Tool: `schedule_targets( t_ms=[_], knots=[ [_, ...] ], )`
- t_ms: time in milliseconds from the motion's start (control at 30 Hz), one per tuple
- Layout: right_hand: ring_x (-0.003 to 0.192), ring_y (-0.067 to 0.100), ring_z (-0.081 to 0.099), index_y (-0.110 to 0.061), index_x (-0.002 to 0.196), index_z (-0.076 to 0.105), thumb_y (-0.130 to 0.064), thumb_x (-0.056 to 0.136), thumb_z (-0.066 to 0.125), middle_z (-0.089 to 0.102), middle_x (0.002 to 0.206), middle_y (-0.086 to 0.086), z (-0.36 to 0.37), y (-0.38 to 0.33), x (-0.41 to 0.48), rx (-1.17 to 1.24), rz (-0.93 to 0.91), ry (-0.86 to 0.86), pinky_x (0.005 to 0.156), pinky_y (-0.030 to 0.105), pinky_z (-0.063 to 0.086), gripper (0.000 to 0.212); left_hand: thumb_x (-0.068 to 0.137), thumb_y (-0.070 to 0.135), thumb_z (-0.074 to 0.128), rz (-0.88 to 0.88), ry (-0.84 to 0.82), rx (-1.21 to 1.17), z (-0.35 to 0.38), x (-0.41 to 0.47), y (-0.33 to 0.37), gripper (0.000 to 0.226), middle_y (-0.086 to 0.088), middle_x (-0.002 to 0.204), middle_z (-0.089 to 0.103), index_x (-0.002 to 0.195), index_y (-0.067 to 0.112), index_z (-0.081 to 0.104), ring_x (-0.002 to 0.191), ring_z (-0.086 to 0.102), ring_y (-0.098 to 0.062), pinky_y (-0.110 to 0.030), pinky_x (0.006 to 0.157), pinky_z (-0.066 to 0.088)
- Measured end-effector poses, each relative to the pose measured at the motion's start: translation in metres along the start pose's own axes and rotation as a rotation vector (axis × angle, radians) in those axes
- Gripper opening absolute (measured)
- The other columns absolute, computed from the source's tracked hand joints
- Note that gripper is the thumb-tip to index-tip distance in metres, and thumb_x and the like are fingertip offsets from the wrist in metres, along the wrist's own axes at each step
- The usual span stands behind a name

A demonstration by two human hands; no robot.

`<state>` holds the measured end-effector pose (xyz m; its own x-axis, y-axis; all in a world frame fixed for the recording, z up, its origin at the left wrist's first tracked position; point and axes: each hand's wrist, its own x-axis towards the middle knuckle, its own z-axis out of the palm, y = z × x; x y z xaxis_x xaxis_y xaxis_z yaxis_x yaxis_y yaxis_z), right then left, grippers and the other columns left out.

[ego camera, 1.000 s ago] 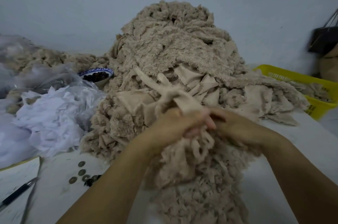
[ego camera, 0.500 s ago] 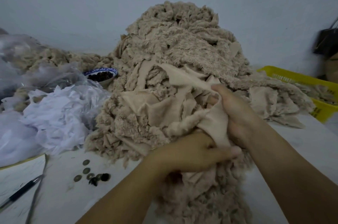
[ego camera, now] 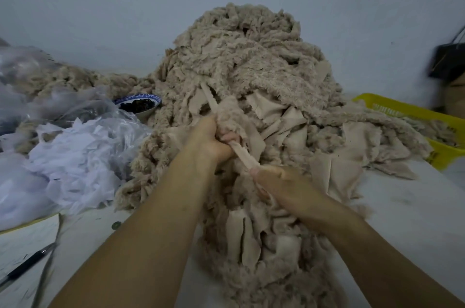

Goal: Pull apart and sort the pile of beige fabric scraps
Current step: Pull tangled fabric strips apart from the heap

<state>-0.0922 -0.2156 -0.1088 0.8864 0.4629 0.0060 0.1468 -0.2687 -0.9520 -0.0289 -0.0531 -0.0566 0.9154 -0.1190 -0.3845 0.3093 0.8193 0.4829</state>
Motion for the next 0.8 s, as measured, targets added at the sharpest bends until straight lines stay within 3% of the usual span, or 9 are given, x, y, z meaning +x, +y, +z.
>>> schedule_targets(
  t_ms=[67, 133, 233, 333, 433, 533, 667, 733, 800],
  knots=[
    [0.042, 0.006, 0.045, -0.028, 0.061, 0.06, -0.053, 0.096, 0.053, 0.051, 0.053, -0.006, -0.008, 0.007, -0.004, -0.012, 0.031, -0.003, 0.044, 0.018, 0.039, 0.044, 0.102, 0.019, 0.045, 0.226, 0.125, 0.318, 0.003, -0.005, -0.01, 0.039, 0.005, 0.042, 0.041, 0.063, 0.017, 0.05, 0.031, 0.033, -0.009, -0.017, 0.032, 0.022],
    [0.063, 0.012, 0.067, -0.034, 0.079, 0.076, -0.05, 0.095, 0.058, 0.072, 0.07, 0.002, -0.016, 0.007, -0.001, 0.14, 0.131, 0.143, 0.06, 0.022, 0.053, 0.03, 0.1, 0.021, 0.043, 0.485, 0.18, 0.804, 0.006, -0.015, -0.027, 0.036, 0.01, 0.046, 0.051, 0.066, 0.018, 0.052, 0.039, 0.045, -0.007, -0.018, 0.038, 0.032],
    [0.077, 0.018, 0.069, -0.019, 0.075, 0.075, -0.047, 0.098, 0.053, 0.074, 0.078, 0.004, -0.035, 0.005, 0.02, 0.426, 0.152, 0.399, 0.071, 0.029, 0.054, 0.042, 0.102, 0.028, 0.04, 0.663, 0.07, 1.463, -0.002, -0.024, -0.049, 0.04, 0.008, 0.056, 0.054, 0.062, 0.021, 0.044, 0.052, 0.048, -0.006, -0.023, 0.048, 0.035],
    [0.082, 0.017, 0.069, -0.01, 0.095, 0.073, -0.05, 0.097, 0.053, 0.074, 0.09, 0.007, -0.041, -0.013, 0.044, 0.4, 0.153, 0.222, 0.076, 0.03, 0.055, 0.044, 0.105, 0.027, 0.04, 0.705, -0.027, 1.789, -0.007, -0.029, -0.068, 0.034, -0.013, 0.093, 0.065, 0.086, 0.01, 0.061, 0.086, 0.06, -0.029, -0.036, 0.072, 0.046],
    [0.064, 0.01, 0.067, -0.01, 0.087, 0.068, -0.027, 0.096, 0.063, 0.07, 0.074, 0.001, -0.036, -0.032, 0.06, 0.335, 0.28, 0.069, 0.061, 0.022, 0.054, 0.019, 0.105, 0.021, 0.041, 0.768, -0.026, 1.89, -0.004, -0.034, -0.087, 0.031, -0.026, 0.111, 0.062, 0.109, -0.002, 0.062, 0.101, 0.059, -0.04, -0.041, 0.076, 0.044],
    [0.053, 0.012, 0.063, -0.007, 0.08, 0.062, -0.003, 0.096, 0.043, 0.06, 0.057, 0.001, -0.036, -0.037, 0.07, 0.581, 0.318, 0.191, 0.054, 0.021, 0.054, 0.026, 0.105, 0.028, 0.041, 0.857, -0.132, 1.933, -0.01, -0.036, -0.089, 0.027, -0.018, 0.093, 0.064, 0.085, 0.013, 0.051, 0.085, 0.059, -0.034, -0.036, 0.064, 0.036],
    [0.039, 0.009, 0.045, -0.011, 0.072, 0.049, 0.002, 0.092, 0.029, 0.044, 0.058, 0.001, -0.05, -0.03, 0.066, 0.875, 0.32, 0.288, 0.038, 0.017, 0.041, 0.031, 0.106, 0.039, 0.04, 0.859, -0.229, 1.701, -0.02, -0.036, -0.082, 0.035, 0.003, 0.076, 0.057, 0.072, 0.03, 0.045, 0.072, 0.054, -0.016, -0.037, 0.065, 0.043],
    [0.038, 0.007, 0.039, -0.012, 0.071, 0.045, 0.002, 0.092, 0.026, 0.04, 0.06, 0.0, -0.058, -0.029, 0.06, 0.965, 0.31, 0.282, 0.035, 0.015, 0.036, 0.032, 0.105, 0.033, 0.043, 0.979, -0.153, 1.58, -0.027, -0.026, -0.071, 0.02, 0.005, 0.095, 0.058, 0.09, 0.03, 0.057, 0.082, 0.056, -0.011, -0.034, 0.072, 0.043],
    [0.037, 0.007, 0.037, -0.013, 0.072, 0.043, 0.002, 0.092, 0.024, 0.04, 0.057, -0.001, -0.062, -0.031, 0.054, 1.028, 0.279, 0.254, 0.033, 0.015, 0.034, 0.031, 0.104, 0.03, 0.047, 0.853, -0.155, 1.703, -0.032, -0.016, -0.058, 0.029, 0.001, 0.136, 0.049, 0.132, 0.024, 0.053, 0.113, 0.055, -0.015, -0.032, 0.091, 0.046]
  ],
)
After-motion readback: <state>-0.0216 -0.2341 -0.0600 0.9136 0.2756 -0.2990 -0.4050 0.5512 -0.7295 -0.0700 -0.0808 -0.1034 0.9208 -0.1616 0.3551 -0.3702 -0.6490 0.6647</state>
